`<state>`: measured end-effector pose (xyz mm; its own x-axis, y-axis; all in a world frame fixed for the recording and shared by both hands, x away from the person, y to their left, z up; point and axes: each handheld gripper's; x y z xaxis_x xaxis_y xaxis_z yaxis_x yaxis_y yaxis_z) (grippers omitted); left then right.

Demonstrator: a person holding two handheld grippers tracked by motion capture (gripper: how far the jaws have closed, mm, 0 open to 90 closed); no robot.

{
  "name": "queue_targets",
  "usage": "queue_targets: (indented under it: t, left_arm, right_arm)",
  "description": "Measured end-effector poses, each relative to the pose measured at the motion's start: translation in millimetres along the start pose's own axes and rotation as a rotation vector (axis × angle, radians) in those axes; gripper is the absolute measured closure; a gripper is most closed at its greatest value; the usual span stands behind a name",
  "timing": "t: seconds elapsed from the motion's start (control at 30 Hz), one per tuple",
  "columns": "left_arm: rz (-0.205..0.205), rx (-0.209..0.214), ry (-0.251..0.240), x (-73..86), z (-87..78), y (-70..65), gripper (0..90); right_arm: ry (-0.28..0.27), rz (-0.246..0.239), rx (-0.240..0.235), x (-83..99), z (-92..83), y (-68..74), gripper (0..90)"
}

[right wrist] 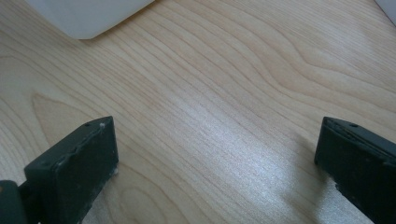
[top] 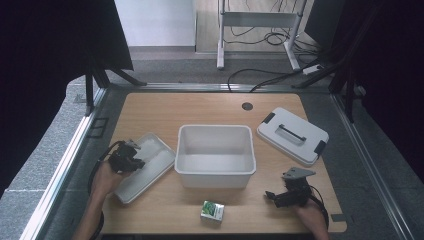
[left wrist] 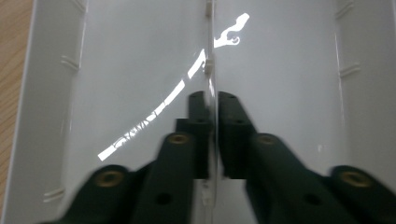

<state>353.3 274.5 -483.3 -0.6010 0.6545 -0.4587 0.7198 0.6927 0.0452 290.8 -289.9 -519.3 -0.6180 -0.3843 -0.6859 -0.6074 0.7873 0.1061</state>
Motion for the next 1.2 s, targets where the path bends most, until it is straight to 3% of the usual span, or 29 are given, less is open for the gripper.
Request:
queue_targets:
  t: [0.13, 0.17, 0.3, 0.43, 0.57, 0.67, 0.8, 0.93, 1.03, 1.2]
  left_arm:
    - [-0.04, -0.017, -0.061, -0.3, -3.9, -0.8, 31.5]
    - [-0.046, -0.046, -0.08, -0.5, -4.8, -4.0, 20.6]
    - [-0.03, -0.04, -0.125, 0.2, -10.5, -11.5, 6.0]
    - [-0.04, -0.037, -0.168, 1.2, -16.6, -18.8, 2.9]
    - [-0.018, -0.051, -0.196, 1.5, -21.2, -25.8, 0.0]
    - [-0.031, -0.037, -0.232, 1.5, -23.5, -30.0, 0.0]
    - [-0.029, -0.046, -0.232, 1.1, -22.3, -35.9, 0.0]
    - [-0.009, -0.066, -0.205, 0.5, -19.5, -42.0, 0.0]
    - [-0.009, -0.083, -0.218, 1.2, -20.3, -44.4, 0.0]
    - [-0.024, -0.07, -0.245, 4.5, -20.9, -45.3, 0.0]
  right_arm:
    - [0.0, 0.0, 0.0, 0.0, 0.0, 0.0, 0.0]
    - [0.0, 0.0, 0.0, 0.0, 0.0, 0.0, 0.0]
    - [0.0, 0.0, 0.0, 0.0, 0.0, 0.0, 0.0]
    - [0.001, 0.0, 0.0, 0.0, -0.1, -0.1, 0.0]
    - [0.001, -0.003, -0.003, 0.0, -0.1, -0.3, 0.0]
    - [0.031, 0.002, -0.008, -1.7, -2.4, -0.3, 0.0]
    - [0.025, 0.007, -0.038, -4.7, -9.6, 3.8, 0.0]
    - [0.033, -0.021, -0.072, -7.7, -18.1, 15.2, 0.0]
    - [0.041, -0.045, -0.096, -8.6, -22.1, 25.4, 0.0]
    - [0.052, -0.08, -0.149, -9.0, -26.5, 42.1, 0.6]
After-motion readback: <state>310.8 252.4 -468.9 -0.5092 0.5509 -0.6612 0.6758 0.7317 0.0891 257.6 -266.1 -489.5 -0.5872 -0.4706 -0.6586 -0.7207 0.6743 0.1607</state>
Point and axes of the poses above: each handheld gripper's, and its own axes: z roughly forward along the jaws, x roughly out of its underside, y roughly to its left, and after that the axes turned 8 degrees about z, right-handed
